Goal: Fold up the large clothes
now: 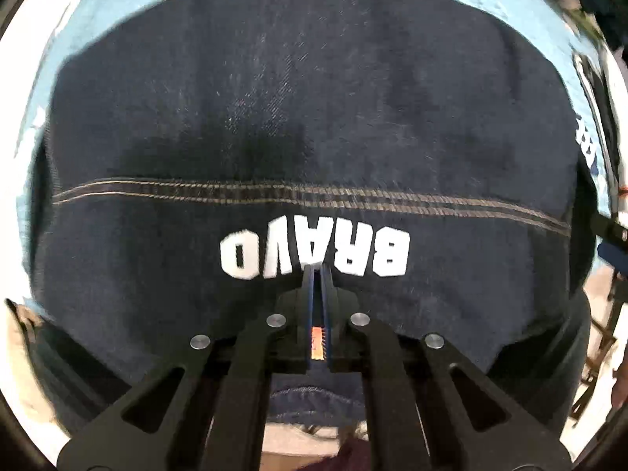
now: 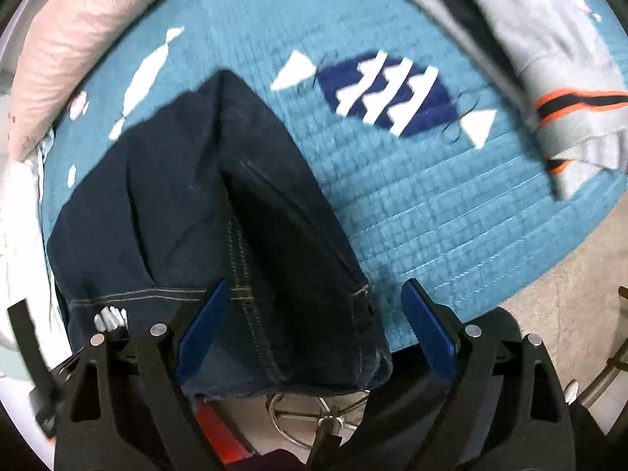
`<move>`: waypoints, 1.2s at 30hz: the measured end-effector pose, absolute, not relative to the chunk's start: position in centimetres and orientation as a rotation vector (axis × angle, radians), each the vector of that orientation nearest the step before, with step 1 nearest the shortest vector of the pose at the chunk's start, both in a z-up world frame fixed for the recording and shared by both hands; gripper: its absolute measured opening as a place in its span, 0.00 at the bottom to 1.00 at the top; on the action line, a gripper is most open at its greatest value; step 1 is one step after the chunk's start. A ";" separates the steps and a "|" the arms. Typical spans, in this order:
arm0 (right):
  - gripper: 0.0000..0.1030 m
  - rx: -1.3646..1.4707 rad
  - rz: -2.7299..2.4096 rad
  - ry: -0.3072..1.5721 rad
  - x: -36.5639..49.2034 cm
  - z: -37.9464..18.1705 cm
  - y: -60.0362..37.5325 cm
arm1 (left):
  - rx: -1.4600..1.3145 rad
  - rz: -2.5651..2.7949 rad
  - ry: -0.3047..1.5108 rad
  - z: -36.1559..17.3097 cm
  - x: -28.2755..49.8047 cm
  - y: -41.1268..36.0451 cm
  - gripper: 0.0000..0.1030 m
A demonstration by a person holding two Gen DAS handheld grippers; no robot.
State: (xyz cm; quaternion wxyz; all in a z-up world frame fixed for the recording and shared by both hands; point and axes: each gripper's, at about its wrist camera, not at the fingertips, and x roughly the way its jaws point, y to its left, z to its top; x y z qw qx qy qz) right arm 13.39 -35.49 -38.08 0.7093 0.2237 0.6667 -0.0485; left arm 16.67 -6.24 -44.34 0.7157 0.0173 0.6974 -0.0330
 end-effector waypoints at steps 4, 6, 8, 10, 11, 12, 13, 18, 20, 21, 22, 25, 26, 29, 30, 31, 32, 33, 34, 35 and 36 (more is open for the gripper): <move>0.85 0.658 -0.012 1.506 13.5 -40.8 -35.4 | 0.008 -0.074 1.547 -44.2 16.6 -5.9 0.04; 0.86 0.645 -0.012 1.492 13.5 -40.8 -34.8 | -0.013 -0.077 1.548 -44.2 16.5 -5.7 0.04; 0.83 0.594 0.005 1.495 13.8 -40.6 -33.5 | 0.004 -0.078 1.539 -44.3 16.3 -5.9 0.04; 0.60 0.564 -0.010 1.488 13.7 -40.1 -32.8 | 0.031 -0.073 1.533 -44.2 16.0 -5.7 0.04; 0.53 0.536 -0.035 1.487 13.6 -39.6 -32.4 | 0.045 -0.070 1.530 -44.2 15.9 -5.8 0.04; 0.31 0.551 -0.008 1.480 13.3 -39.2 -32.4 | 0.050 -0.067 1.528 -44.1 15.9 -5.8 0.04; 0.28 0.605 0.038 1.470 13.1 -38.7 -32.4 | 0.053 -0.063 1.526 -44.2 16.0 -6.1 0.04; 0.32 0.702 0.145 1.456 13.0 -38.9 -33.1 | 0.074 -0.066 1.502 -44.1 15.8 -6.6 0.04; 0.45 0.772 0.147 1.470 13.4 -40.8 -33.6 | 0.077 -0.060 1.506 -44.2 15.7 -6.8 0.04; 0.48 0.814 0.147 1.464 13.5 -41.4 -33.7 | 0.075 -0.058 1.508 -44.2 15.7 -7.2 0.04; 0.56 0.831 0.156 1.454 13.6 -41.7 -33.6 | 0.072 -0.058 1.509 -44.2 15.7 -7.3 0.04; 0.51 0.775 0.134 1.449 14.1 -41.4 -32.5 | 0.069 -0.063 1.509 -44.2 15.8 -7.1 0.04; 0.41 0.734 0.105 1.455 14.1 -41.2 -32.2 | 0.069 -0.064 1.509 -44.2 15.8 -7.1 0.04; 0.22 0.691 0.071 1.443 13.9 -40.3 -32.1 | 0.059 -0.078 1.503 -44.1 15.8 -6.6 0.04; 0.19 0.711 0.065 1.431 13.6 -40.0 -32.3 | 0.057 -0.092 1.496 -44.1 15.8 -6.4 0.04; 0.15 0.723 0.063 1.418 13.3 -39.7 -32.5 | 0.055 -0.093 1.496 -44.1 15.8 -6.4 0.04; 0.14 0.732 0.066 1.403 13.1 -39.3 -32.5 | 0.053 -0.093 1.496 -44.0 15.8 -6.4 0.04; 0.13 0.729 0.078 1.397 13.0 -38.9 -32.5 | 0.052 -0.093 1.496 -44.0 15.8 -6.4 0.04; 0.12 0.721 0.098 1.386 13.0 -38.2 -32.3 | 0.052 -0.092 1.496 -44.0 15.8 -6.4 0.04; 0.11 0.729 0.117 1.372 12.5 -37.7 -32.6 | 0.052 -0.093 1.496 -44.1 15.8 -6.4 0.04; 0.11 0.745 0.148 1.355 12.4 -37.0 -32.7 | 0.051 -0.094 1.496 -44.1 15.8 -6.5 0.04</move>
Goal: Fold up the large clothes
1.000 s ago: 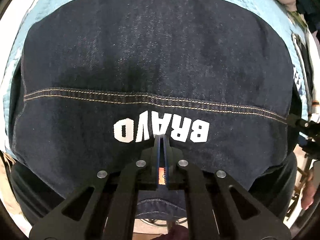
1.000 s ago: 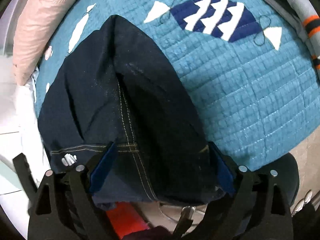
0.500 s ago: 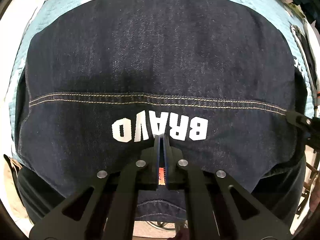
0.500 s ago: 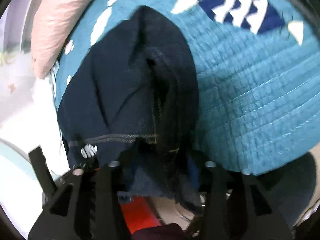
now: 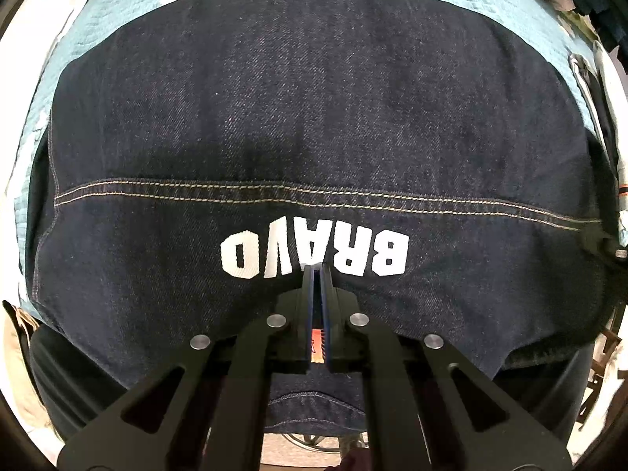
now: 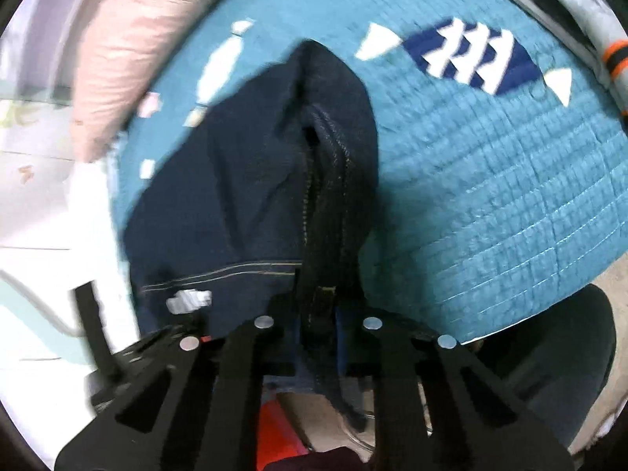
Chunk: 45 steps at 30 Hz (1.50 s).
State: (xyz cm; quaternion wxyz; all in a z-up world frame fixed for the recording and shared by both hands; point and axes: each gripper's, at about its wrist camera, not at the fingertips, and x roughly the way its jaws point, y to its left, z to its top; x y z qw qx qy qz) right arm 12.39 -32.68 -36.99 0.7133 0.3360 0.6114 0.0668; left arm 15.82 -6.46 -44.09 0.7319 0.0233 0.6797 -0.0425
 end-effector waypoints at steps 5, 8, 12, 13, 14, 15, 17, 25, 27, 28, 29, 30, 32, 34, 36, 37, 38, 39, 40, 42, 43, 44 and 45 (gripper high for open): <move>0.10 0.738 0.258 1.279 12.8 -32.8 -31.0 | 0.040 -0.101 1.491 -44.1 15.8 -6.3 0.04; 0.10 0.736 0.350 1.239 13.1 -30.4 -29.2 | 0.017 -0.107 1.480 -44.1 15.5 -5.9 0.04; 0.10 0.691 0.403 1.216 13.7 -27.9 -26.5 | 0.012 -0.122 1.468 -44.0 15.2 -5.4 0.04; 0.10 0.673 0.408 1.210 13.9 -27.3 -25.7 | 0.011 -0.125 1.466 -43.9 15.2 -5.3 0.04; 0.10 0.663 0.418 1.207 14.1 -26.9 -25.0 | 0.013 -0.130 1.460 -43.8 15.1 -5.2 0.04; 0.10 0.655 0.431 1.207 14.1 -26.5 -24.4 | 0.014 -0.136 1.452 -43.5 15.0 -5.0 0.04; 0.10 0.627 0.446 1.200 14.4 -25.6 -23.1 | -0.008 -0.146 1.444 -43.1 14.9 -4.4 0.04; 0.10 0.507 0.518 1.188 15.2 -22.3 -17.1 | -0.035 -0.137 1.344 -39.7 14.5 0.2 0.05; 0.10 0.448 0.534 1.189 15.4 -21.6 -14.4 | -0.044 -0.118 1.315 -38.9 14.1 2.1 0.05; 0.10 0.420 0.557 1.192 15.7 -21.3 -12.7 | -0.058 -0.113 1.309 -38.7 14.0 2.9 0.05; 0.10 0.409 0.571 1.196 15.8 -21.2 -11.8 | -0.076 -0.104 1.303 -38.3 13.8 3.7 0.05; 0.10 0.388 0.591 1.204 16.0 -21.2 -10.3 | -0.093 -0.087 1.296 -38.0 13.6 4.9 0.05; 0.11 0.345 0.619 1.213 16.3 -21.1 -7.9 | -0.115 -0.054 1.287 -37.4 13.4 6.7 0.05; 0.11 0.308 0.666 1.229 16.6 -21.3 -4.9 | -0.147 -0.010 1.278 -37.0 13.0 9.3 0.05; 0.11 0.277 0.702 1.246 16.8 -21.7 -2.4 | -0.189 0.024 1.272 -37.1 12.4 12.0 0.05; 0.11 0.258 0.712 1.255 17.0 -21.9 -1.4 | -0.211 0.043 1.271 -37.3 11.9 13.5 0.05; 0.11 0.229 0.724 1.275 17.1 -22.5 0.4 | -0.233 0.064 1.269 -37.3 11.5 14.7 0.05; 0.11 0.220 0.729 1.285 17.2 -22.8 1.1 | -0.250 0.077 1.267 -37.4 11.0 15.5 0.05; 0.11 0.200 0.744 1.307 17.3 -23.6 2.7 | -0.271 0.093 1.263 -37.4 10.4 16.7 0.05; 0.11 0.176 0.757 1.331 17.4 -24.5 4.6 | -0.289 0.128 1.257 -37.3 9.5 18.4 0.05; 0.11 0.146 0.768 1.351 17.4 -25.4 6.1 | -0.301 0.147 1.253 -37.3 9.1 19.4 0.05; 0.11 0.130 0.772 1.366 17.4 -26.1 7.1 | -0.318 0.160 1.250 -37.3 8.8 20.5 0.05; 0.11 0.119 0.774 1.380 17.4 -26.6 7.9 | -0.333 0.170 1.248 -37.3 8.4 21.0 0.05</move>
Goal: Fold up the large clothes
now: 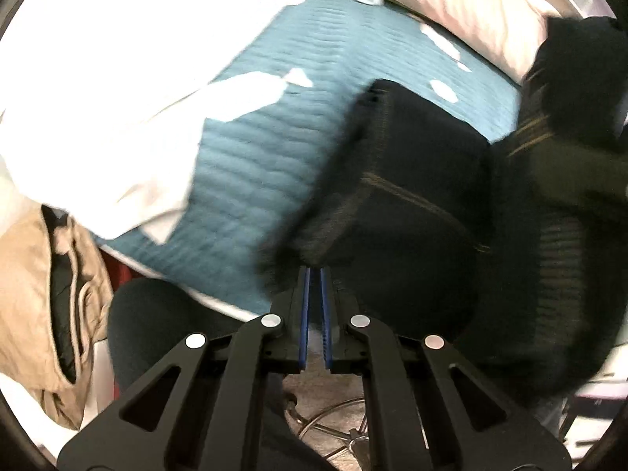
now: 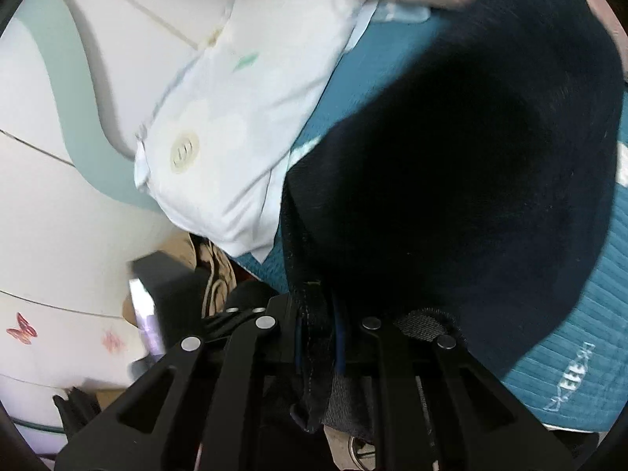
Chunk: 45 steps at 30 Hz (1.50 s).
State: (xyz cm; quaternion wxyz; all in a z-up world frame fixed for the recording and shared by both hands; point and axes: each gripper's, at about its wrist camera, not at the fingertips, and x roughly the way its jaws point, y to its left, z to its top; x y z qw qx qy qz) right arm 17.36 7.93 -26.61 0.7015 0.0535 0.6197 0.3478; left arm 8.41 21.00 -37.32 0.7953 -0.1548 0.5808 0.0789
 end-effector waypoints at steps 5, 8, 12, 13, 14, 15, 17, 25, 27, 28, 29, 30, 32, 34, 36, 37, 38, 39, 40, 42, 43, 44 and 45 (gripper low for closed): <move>0.14 0.024 0.753 1.485 17.5 -32.4 12.7 | -0.387 0.237 1.247 -37.6 6.5 24.5 0.06; 0.21 -0.008 0.713 1.564 17.4 -36.3 14.8 | -0.423 0.269 1.259 -38.2 5.8 26.2 0.06; 0.47 0.072 0.715 1.589 16.4 -37.5 14.8 | -0.443 0.306 1.262 -38.1 4.6 27.7 0.06; 0.52 0.108 0.726 1.590 16.3 -37.0 14.7 | -0.447 0.309 1.258 -38.2 4.5 28.1 0.06; 0.52 0.140 0.736 1.589 16.2 -36.4 14.3 | -0.453 0.312 1.253 -38.0 4.3 28.4 0.06; 0.52 0.167 0.750 1.582 16.2 -35.7 13.9 | -0.457 0.319 1.250 -37.8 4.2 28.6 0.07; 0.55 0.219 0.785 1.548 16.5 -33.2 12.8 | -0.454 0.333 1.237 -37.0 4.2 28.9 0.08; 0.46 0.156 0.689 1.391 16.6 -28.2 7.3 | -0.440 0.288 1.178 -34.6 4.8 27.7 0.18; 0.33 0.165 0.649 1.506 16.2 -31.9 6.5 | -0.433 0.286 1.185 -34.7 5.0 27.1 0.18; 0.25 0.198 0.643 1.578 15.5 -34.3 6.5 | -0.429 0.288 1.192 -34.8 5.1 26.9 0.18; 0.20 0.230 0.656 1.618 14.7 -35.7 6.4 | -0.427 0.290 1.196 -34.9 5.1 26.7 0.18; 0.19 0.249 0.685 1.654 13.7 -36.9 7.0 | -0.427 0.290 1.198 -34.9 5.0 26.7 0.18; 0.18 0.210 0.757 1.669 11.6 -37.6 9.2 | -0.423 0.295 1.197 -34.9 4.9 26.8 0.18; 0.18 0.165 0.837 1.695 9.5 -38.0 11.4 | -0.411 0.306 1.192 -34.6 4.8 27.0 0.18; 0.18 0.127 0.845 1.708 8.5 -38.2 12.4 | -0.411 0.315 1.191 -34.4 4.7 27.2 0.18; 0.18 0.117 0.851 1.710 8.3 -38.2 12.5 | -0.413 0.316 1.189 -34.3 4.6 27.4 0.18; 0.20 0.138 0.853 1.716 8.3 -38.1 12.4 | -0.412 0.311 1.187 -34.2 4.7 27.3 0.18; 0.20 0.176 0.849 1.721 8.6 -37.9 11.8 | -0.408 0.306 1.188 -34.1 4.8 27.2 0.18; 0.22 0.196 0.838 1.719 9.1 -37.6 11.9 | -0.400 0.299 1.191 -34.1 5.0 27.1 0.19; 0.36 0.206 0.811 1.671 10.8 -35.8 10.8 | -0.376 0.278 1.195 -34.0 5.8 26.4 0.20; 0.42 0.216 0.796 1.609 11.6 -34.3 9.8 | -0.368 0.267 1.196 -33.9 6.2 26.1 0.20; 0.43 0.229 0.786 1.567 12.3 -33.3 8.9 | -0.362 0.240 1.196 -33.6 6.9 25.5 0.20; 0.43 0.244 0.767 1.519 13.2 -32.2 7.8 | -0.362 0.209 1.194 -33.4 7.5 25.0 0.20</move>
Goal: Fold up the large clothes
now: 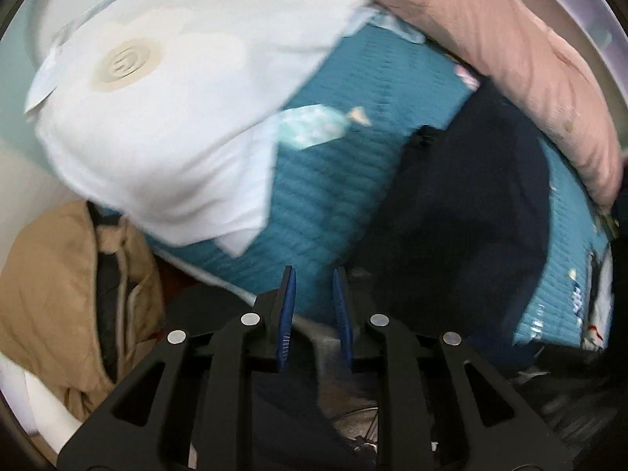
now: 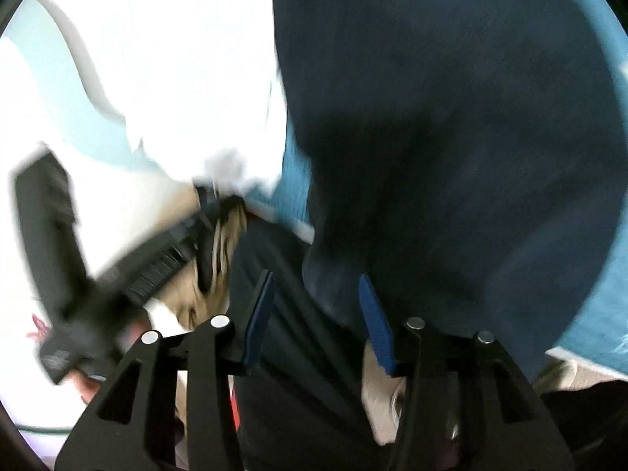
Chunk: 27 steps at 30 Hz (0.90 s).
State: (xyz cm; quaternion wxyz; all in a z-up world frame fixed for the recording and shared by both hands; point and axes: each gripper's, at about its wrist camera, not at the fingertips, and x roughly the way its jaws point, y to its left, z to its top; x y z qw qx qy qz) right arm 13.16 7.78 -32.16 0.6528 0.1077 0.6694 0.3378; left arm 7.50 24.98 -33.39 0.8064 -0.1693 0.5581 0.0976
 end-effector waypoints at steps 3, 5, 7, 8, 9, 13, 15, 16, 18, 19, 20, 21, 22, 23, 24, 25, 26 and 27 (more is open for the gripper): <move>0.40 0.259 0.646 1.367 16.0 -29.0 4.3 | -0.356 0.085 1.179 -32.5 9.9 22.8 0.20; 0.32 0.237 0.550 1.311 17.9 -28.3 2.4 | -0.350 0.006 1.171 -32.3 12.1 21.4 0.20; 0.16 0.273 0.493 1.307 20.0 -28.9 1.1 | -0.362 -0.049 1.180 -32.6 14.3 20.4 0.20; 0.14 0.285 0.484 1.319 20.7 -29.3 0.8 | -0.383 -0.079 1.182 -33.0 16.0 20.0 0.20; 0.13 0.300 0.465 1.335 21.8 -30.1 0.4 | -0.388 -0.083 1.196 -33.6 17.2 19.8 0.20; 0.04 0.311 0.424 1.382 24.8 -32.8 -0.8 | -0.443 -0.048 1.305 -37.5 22.2 20.5 0.20; 0.00 0.334 0.388 1.412 26.0 -35.2 -0.8 | -0.537 -0.033 1.377 -41.0 24.3 21.8 0.19; 0.00 0.343 0.380 1.425 26.4 -36.3 -0.8 | -0.566 -0.020 1.403 -42.4 24.8 22.4 0.18; 0.00 0.380 0.366 1.450 27.4 -38.7 -0.9 | -0.661 -0.025 1.436 -45.0 25.5 23.5 0.18; 0.00 0.398 0.358 1.446 27.6 -39.5 -1.1 | -0.703 -0.034 1.433 -45.6 25.7 24.0 0.18; 0.00 0.427 0.354 1.441 27.8 -40.3 -1.4 | -0.743 -0.041 1.431 -45.9 25.7 24.5 0.17; 0.00 0.442 0.358 1.437 27.8 -40.5 -1.5 | -0.768 -0.048 1.430 -46.3 25.6 24.8 0.16; 0.00 0.447 0.359 1.434 28.1 -40.9 -1.4 | -0.789 -0.057 1.432 -46.5 25.7 25.0 0.16; 0.00 0.428 0.362 1.425 27.7 -40.7 -1.3 | -0.808 -0.069 1.439 -46.9 25.8 25.3 0.16; 0.00 0.398 0.364 1.421 27.6 -40.6 -1.0 | -0.811 -0.073 1.445 -46.8 25.8 25.3 0.16; 0.00 0.380 0.365 1.424 27.7 -40.5 -0.7 | -0.799 -0.075 1.452 -46.4 25.9 25.2 0.15; 0.00 0.372 0.366 1.437 27.7 -40.3 -0.7 | -0.771 -0.066 1.457 -45.7 25.9 24.9 0.15; 0.00 0.383 0.366 1.448 27.5 -39.7 -0.8 | -0.747 -0.058 1.458 -45.0 25.9 24.8 0.15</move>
